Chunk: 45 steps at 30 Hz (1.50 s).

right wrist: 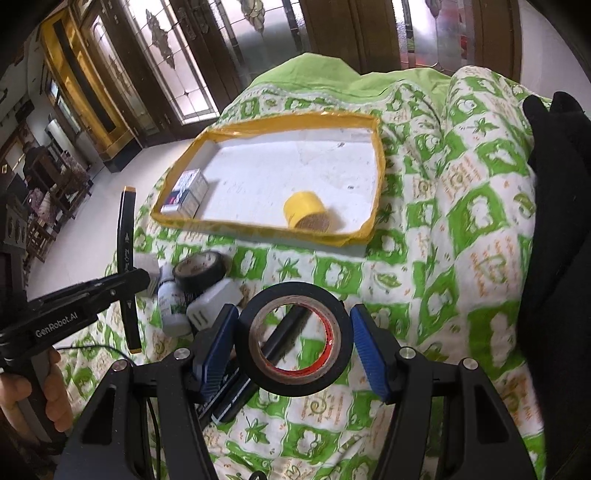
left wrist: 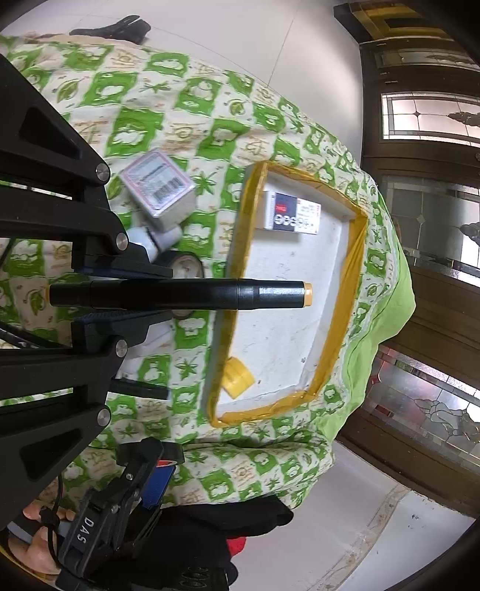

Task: Organize rigid objects
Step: 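Carry the marker and tape roll into the white tray and open both tools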

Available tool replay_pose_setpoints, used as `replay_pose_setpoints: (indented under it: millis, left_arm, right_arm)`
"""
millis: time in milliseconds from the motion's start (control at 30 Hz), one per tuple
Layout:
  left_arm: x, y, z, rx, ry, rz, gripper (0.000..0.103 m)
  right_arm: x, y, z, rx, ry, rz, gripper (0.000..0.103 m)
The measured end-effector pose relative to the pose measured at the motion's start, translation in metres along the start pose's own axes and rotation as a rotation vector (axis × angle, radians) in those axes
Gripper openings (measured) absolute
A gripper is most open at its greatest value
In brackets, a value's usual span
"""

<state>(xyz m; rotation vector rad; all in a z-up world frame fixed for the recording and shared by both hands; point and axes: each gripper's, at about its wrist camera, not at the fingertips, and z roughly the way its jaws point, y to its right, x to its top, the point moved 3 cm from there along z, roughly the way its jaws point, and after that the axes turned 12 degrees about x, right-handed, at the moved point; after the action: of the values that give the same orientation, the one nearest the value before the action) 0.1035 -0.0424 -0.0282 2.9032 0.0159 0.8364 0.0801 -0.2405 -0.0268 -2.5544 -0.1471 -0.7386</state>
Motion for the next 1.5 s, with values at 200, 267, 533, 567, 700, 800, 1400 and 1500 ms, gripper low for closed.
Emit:
replay_pose_setpoints:
  millis: [200, 267, 533, 567, 700, 800, 1400, 1500]
  left_arm:
    - [0.021, 0.002, 0.0, -0.001, 0.016, 0.012, 0.014]
    - [0.029, 0.003, 0.0, -0.005, 0.022, 0.012, 0.014]
    - [0.056, 0.011, 0.007, -0.008, 0.029, 0.019, 0.014]
    - [0.06, 0.012, 0.009, -0.007, 0.03, 0.021, 0.014]
    - [0.074, 0.014, 0.012, -0.004, 0.035, 0.021, 0.014]
    - [0.088, 0.014, 0.015, 0.0, 0.042, 0.02, 0.014]
    - [0.117, 0.019, 0.075, 0.04, -0.008, 0.039, 0.014]
    - [0.113, 0.019, 0.086, 0.049, -0.023, 0.044, 0.014]
  right_arm:
    - [0.021, 0.005, 0.001, 0.006, 0.021, 0.025, 0.062]
    - [0.029, 0.007, 0.002, 0.006, 0.029, 0.03, 0.062]
    - [0.06, 0.015, 0.007, 0.015, 0.065, 0.065, 0.062]
    - [0.063, 0.016, 0.007, 0.017, 0.069, 0.069, 0.062]
    - [0.077, 0.021, 0.01, 0.021, 0.089, 0.086, 0.062]
    - [0.087, 0.025, 0.013, 0.02, 0.098, 0.094, 0.062]
    - [0.13, 0.046, 0.063, 0.011, 0.077, 0.128, 0.062]
    - [0.135, 0.047, 0.076, -0.002, 0.058, 0.115, 0.062]
